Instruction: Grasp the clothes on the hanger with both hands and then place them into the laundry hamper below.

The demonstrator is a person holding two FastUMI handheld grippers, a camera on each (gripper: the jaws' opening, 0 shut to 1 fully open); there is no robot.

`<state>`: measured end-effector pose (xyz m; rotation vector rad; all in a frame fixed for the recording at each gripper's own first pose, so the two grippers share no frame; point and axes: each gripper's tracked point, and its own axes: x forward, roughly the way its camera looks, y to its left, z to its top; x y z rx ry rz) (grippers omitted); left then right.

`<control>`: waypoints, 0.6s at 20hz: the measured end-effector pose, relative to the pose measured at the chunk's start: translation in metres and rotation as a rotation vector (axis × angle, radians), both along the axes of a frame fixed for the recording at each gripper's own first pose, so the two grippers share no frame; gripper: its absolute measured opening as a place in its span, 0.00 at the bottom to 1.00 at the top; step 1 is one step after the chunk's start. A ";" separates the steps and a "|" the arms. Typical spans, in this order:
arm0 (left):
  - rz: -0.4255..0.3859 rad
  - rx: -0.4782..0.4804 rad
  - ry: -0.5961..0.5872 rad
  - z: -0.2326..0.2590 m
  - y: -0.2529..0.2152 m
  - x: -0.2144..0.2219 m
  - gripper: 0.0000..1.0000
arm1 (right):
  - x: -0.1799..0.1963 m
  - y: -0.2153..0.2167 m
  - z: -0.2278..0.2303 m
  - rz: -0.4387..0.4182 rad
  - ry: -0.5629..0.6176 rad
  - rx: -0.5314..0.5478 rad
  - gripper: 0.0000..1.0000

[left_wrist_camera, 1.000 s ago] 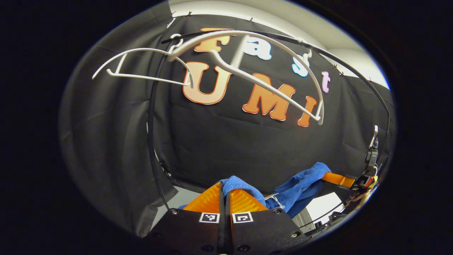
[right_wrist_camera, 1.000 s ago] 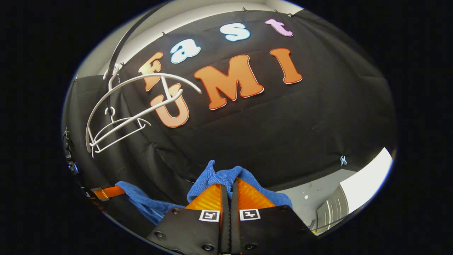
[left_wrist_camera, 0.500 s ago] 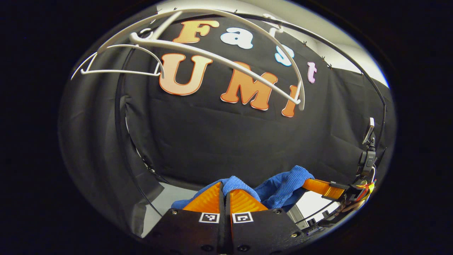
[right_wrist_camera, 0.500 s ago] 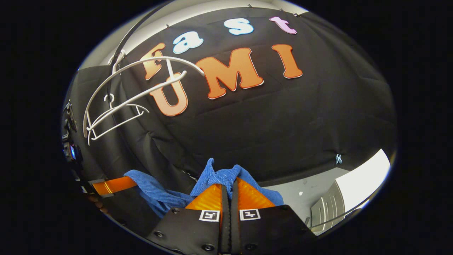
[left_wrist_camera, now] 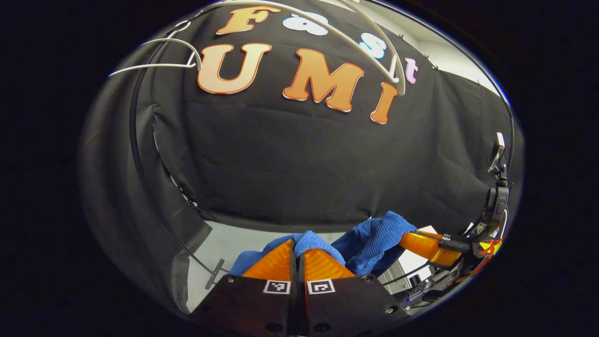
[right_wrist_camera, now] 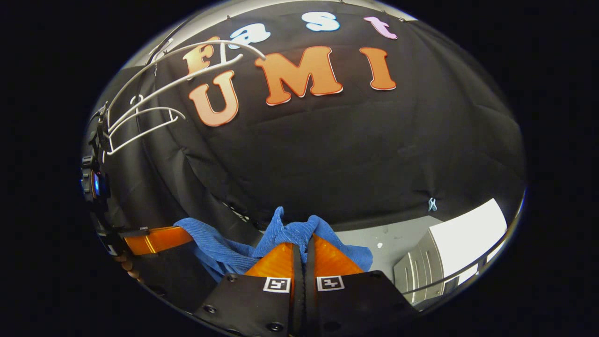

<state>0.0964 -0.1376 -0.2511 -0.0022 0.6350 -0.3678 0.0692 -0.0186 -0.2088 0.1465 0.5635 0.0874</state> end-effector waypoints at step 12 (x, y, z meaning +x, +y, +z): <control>0.020 0.113 0.206 -0.087 0.028 -0.010 0.00 | -0.024 0.013 -0.088 0.007 0.220 -0.085 0.07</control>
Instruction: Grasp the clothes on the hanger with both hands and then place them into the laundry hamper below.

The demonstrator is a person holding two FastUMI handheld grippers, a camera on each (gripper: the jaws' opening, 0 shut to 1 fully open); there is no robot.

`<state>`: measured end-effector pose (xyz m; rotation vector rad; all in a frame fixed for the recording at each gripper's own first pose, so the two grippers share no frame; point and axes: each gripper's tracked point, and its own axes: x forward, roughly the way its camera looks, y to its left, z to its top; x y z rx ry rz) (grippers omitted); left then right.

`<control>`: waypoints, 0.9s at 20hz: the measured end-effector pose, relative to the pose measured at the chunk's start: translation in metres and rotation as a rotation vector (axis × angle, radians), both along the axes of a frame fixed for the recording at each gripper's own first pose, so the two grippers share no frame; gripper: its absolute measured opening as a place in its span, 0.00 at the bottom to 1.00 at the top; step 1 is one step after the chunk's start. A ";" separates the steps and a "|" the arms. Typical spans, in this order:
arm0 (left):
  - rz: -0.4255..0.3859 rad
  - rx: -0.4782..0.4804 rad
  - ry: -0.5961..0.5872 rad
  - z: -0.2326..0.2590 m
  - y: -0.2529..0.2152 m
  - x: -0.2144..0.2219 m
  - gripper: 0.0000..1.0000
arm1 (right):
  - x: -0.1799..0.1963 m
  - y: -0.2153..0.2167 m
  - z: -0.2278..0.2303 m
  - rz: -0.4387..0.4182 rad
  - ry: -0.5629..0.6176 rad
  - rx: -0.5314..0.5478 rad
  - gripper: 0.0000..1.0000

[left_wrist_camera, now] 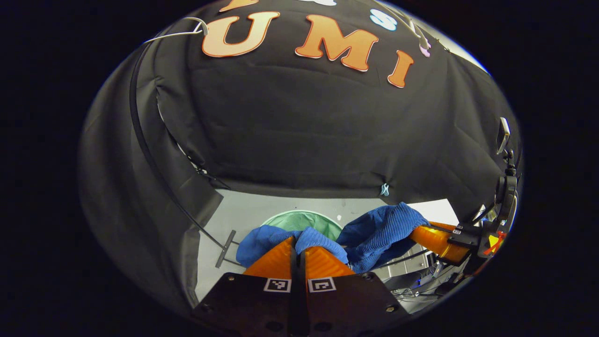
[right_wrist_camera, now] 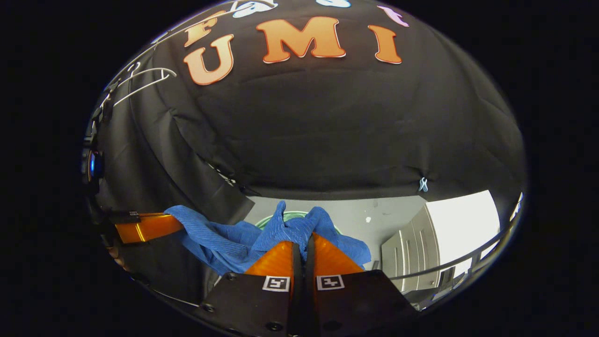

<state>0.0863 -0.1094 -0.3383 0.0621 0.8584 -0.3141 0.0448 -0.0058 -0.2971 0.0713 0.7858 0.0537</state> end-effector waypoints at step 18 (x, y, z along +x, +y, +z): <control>0.045 0.103 0.202 -0.052 0.039 -0.030 0.32 | -0.027 0.001 -0.076 -0.064 0.205 -0.037 0.25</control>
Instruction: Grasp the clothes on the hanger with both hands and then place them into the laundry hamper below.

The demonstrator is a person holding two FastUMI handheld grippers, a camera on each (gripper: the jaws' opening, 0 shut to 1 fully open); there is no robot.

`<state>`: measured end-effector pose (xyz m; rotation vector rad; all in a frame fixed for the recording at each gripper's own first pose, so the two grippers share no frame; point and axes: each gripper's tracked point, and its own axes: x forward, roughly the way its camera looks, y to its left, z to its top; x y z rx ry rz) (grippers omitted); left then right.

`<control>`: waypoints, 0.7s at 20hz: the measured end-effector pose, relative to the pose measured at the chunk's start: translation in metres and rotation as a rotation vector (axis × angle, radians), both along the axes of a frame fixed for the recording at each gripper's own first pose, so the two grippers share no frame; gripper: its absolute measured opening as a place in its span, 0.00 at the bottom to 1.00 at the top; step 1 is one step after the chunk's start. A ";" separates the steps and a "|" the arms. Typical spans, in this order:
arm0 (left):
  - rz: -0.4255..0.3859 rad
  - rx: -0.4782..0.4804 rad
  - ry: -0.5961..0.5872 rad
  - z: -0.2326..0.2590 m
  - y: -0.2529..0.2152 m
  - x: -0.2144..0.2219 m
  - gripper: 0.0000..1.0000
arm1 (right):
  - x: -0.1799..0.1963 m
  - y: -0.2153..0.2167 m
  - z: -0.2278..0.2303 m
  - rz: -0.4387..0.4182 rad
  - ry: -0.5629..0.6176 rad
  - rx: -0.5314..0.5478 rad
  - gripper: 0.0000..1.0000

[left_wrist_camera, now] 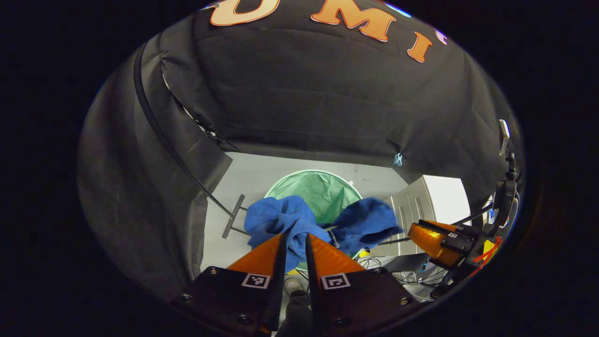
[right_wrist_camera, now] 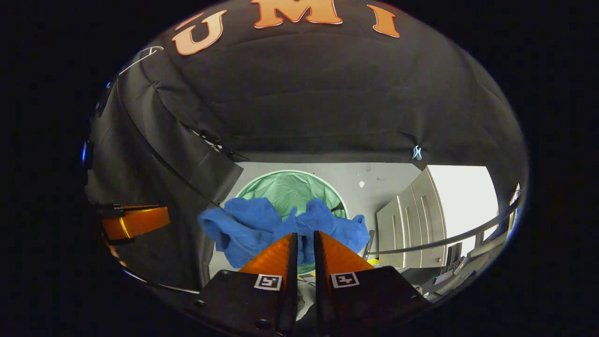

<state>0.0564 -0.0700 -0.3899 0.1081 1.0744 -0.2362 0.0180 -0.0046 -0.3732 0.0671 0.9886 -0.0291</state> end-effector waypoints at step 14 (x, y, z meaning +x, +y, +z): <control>0.088 0.011 -0.067 0.035 0.024 -0.015 0.95 | -0.019 -0.004 0.031 -0.005 -0.080 -0.014 0.57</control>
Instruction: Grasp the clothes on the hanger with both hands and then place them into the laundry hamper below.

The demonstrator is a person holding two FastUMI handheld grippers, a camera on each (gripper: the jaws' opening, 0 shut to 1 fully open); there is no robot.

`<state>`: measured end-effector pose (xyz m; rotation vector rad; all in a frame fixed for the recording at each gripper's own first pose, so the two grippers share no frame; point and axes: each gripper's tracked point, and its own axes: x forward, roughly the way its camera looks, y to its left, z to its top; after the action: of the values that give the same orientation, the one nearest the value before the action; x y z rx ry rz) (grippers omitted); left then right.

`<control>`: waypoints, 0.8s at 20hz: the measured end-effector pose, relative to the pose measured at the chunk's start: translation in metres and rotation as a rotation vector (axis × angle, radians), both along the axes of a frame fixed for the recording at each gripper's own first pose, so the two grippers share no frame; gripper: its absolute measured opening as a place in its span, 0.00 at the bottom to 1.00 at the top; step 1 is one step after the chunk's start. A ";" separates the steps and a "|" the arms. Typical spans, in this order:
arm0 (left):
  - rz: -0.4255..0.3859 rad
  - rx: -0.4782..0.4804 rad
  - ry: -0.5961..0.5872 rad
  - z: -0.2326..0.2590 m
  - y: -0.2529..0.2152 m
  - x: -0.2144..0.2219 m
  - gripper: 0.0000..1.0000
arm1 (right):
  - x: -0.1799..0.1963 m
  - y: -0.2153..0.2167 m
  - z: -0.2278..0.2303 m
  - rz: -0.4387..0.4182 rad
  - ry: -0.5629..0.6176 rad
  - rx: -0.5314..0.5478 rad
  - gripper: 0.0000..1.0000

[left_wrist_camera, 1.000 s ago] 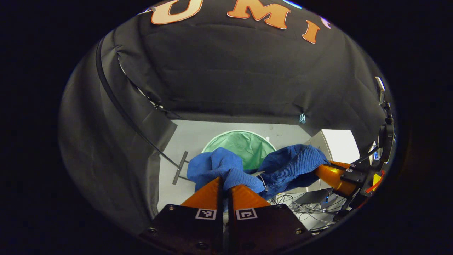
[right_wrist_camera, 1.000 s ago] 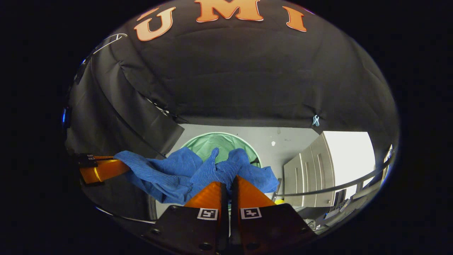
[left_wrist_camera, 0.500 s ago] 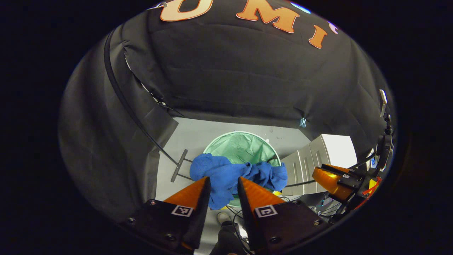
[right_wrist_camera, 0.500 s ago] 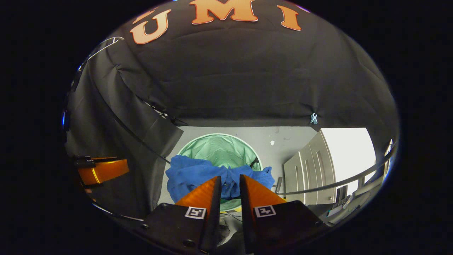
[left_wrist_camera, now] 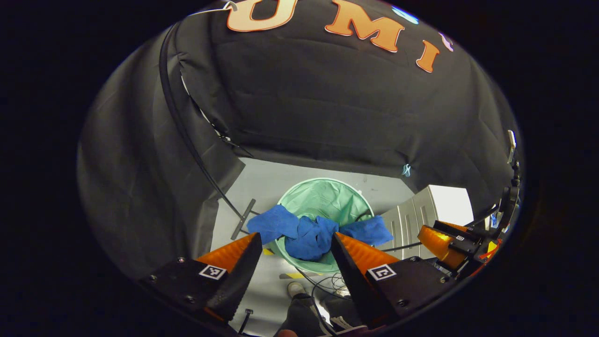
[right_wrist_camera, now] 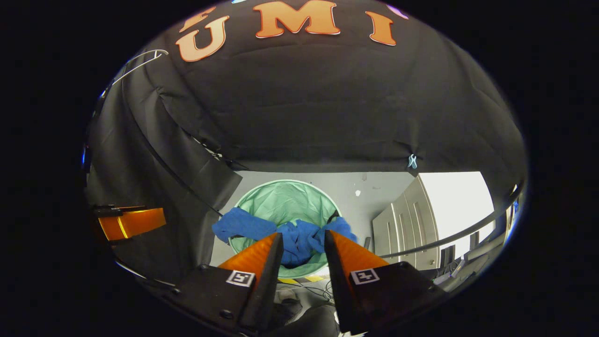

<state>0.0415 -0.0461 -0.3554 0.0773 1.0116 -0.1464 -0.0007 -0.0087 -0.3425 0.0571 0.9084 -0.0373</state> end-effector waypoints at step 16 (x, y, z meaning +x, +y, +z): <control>0.096 -0.003 -0.293 0.117 0.045 -0.007 0.95 | 0.000 -0.017 0.101 -0.055 -0.215 -0.006 0.99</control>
<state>0.0347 -0.0016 -0.2386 0.0457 0.7206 -0.0464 -0.0009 -0.0259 -0.2415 0.0785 0.6916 -0.0833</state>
